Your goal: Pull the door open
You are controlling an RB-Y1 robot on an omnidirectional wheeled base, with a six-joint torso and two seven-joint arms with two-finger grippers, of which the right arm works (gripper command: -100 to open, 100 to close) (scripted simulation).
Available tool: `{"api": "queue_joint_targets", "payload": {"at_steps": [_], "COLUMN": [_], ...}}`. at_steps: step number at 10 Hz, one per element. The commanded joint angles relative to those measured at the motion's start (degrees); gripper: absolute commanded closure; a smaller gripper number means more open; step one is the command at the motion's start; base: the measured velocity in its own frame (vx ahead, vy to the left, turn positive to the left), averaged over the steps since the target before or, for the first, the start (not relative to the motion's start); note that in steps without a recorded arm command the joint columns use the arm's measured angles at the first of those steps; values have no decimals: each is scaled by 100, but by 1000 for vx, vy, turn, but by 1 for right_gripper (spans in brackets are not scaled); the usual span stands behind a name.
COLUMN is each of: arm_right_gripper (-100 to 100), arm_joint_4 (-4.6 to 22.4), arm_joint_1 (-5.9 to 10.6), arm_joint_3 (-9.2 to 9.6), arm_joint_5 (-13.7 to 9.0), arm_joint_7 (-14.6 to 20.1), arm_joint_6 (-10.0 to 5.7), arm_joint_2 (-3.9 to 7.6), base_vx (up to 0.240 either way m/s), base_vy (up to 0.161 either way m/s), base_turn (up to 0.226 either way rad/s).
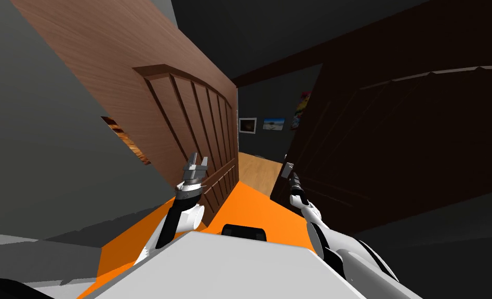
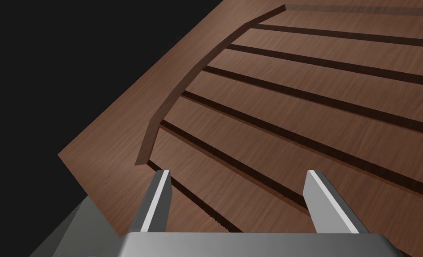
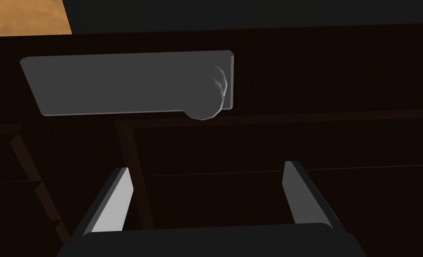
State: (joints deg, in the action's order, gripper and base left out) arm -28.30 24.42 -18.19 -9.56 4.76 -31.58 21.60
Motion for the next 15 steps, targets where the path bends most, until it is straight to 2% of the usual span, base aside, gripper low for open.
{"api": "queue_joint_targets", "payload": {"at_steps": [1, 9, 10, 15], "arm_right_gripper": [-100, -100, 100, 100], "arm_joint_4": [10, 32, 32, 32], "arm_joint_1": [-3, -22, -22, -22], "arm_joint_3": [-15, -71, -71, -71], "arm_joint_5": [-6, -31, -31, -31], "arm_joint_7": [-7, -33, -33, -33], "arm_joint_6": [-4, -7, -7, -7], "arm_joint_2": [5, 25, 25, 25], "base_vx": [111, 178, -11, -18], "base_vy": [-58, -93, 1, 8], "base_turn": [16, 23, -8, 0]}}
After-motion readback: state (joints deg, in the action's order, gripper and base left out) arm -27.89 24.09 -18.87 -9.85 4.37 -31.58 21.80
